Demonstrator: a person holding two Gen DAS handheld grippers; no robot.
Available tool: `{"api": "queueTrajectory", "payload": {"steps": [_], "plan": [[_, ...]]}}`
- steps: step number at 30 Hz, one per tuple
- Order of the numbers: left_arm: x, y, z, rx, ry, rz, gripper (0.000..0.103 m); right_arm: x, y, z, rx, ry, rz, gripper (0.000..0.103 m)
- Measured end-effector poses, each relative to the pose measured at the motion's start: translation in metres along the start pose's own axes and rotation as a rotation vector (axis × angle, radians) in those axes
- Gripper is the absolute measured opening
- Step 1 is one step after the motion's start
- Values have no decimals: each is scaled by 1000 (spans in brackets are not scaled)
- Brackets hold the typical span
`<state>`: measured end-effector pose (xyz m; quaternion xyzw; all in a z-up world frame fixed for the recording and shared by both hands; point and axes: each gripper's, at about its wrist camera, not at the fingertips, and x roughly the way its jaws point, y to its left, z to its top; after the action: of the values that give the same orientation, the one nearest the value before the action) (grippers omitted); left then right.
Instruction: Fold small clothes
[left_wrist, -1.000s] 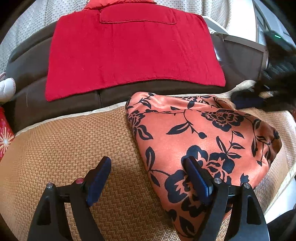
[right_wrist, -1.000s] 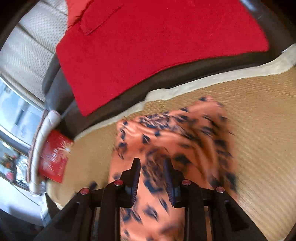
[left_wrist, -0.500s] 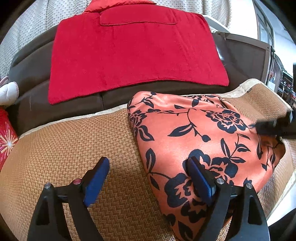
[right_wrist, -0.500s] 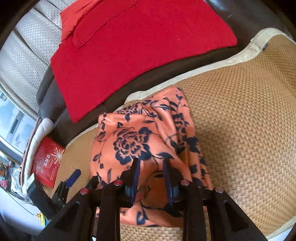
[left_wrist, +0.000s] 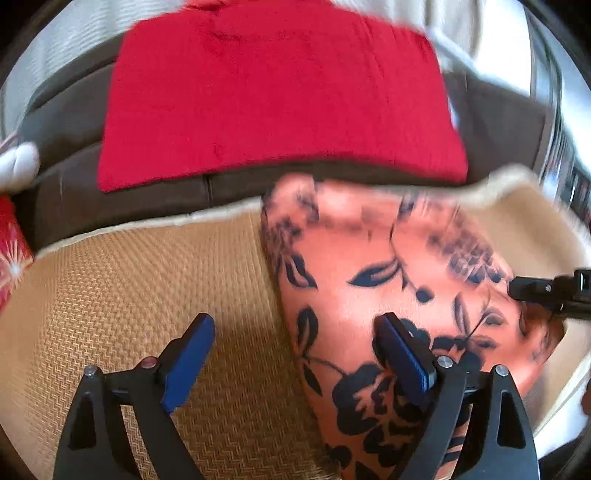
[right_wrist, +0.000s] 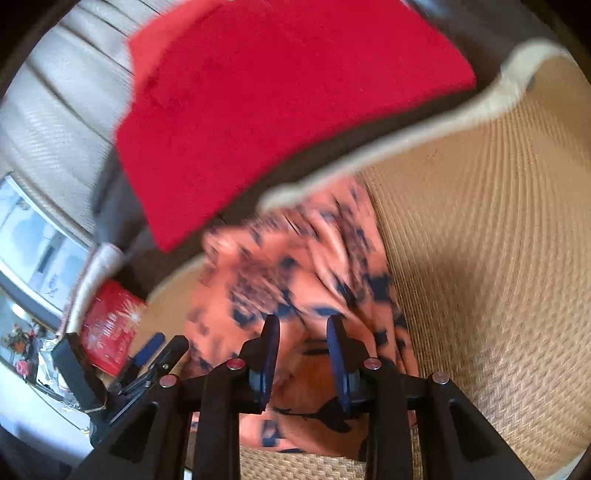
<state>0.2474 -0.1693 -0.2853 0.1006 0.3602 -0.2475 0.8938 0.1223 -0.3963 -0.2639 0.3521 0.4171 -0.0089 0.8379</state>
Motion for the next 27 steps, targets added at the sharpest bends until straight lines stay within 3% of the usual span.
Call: {"api": "queueTrajectory", "payload": {"steps": [7, 11, 13, 15, 17, 21, 27], "plan": [[-4, 12, 8, -80, -21, -52, 91, 10, -8, 3, 30, 0, 21, 30], [-11, 12, 12, -74, -98, -42, 91, 16, -3, 4, 38, -1, 4, 31], [-7, 11, 8, -59, -91, -41, 91, 19, -2, 2, 64, -7, -5, 31], [5, 1, 0, -28, -37, -24, 92, 21, -4, 0, 118, -21, -1, 31], [4, 3, -5, -54, -60, -21, 93, 22, -4, -4, 138, -41, -9, 32], [-6, -1, -6, -7, -58, 23, 93, 19, -4, -9, 141, -59, -16, 32], [-23, -15, 16, 42, -15, 98, 93, 16, -17, -13, 221, -47, 61, 32]]}}
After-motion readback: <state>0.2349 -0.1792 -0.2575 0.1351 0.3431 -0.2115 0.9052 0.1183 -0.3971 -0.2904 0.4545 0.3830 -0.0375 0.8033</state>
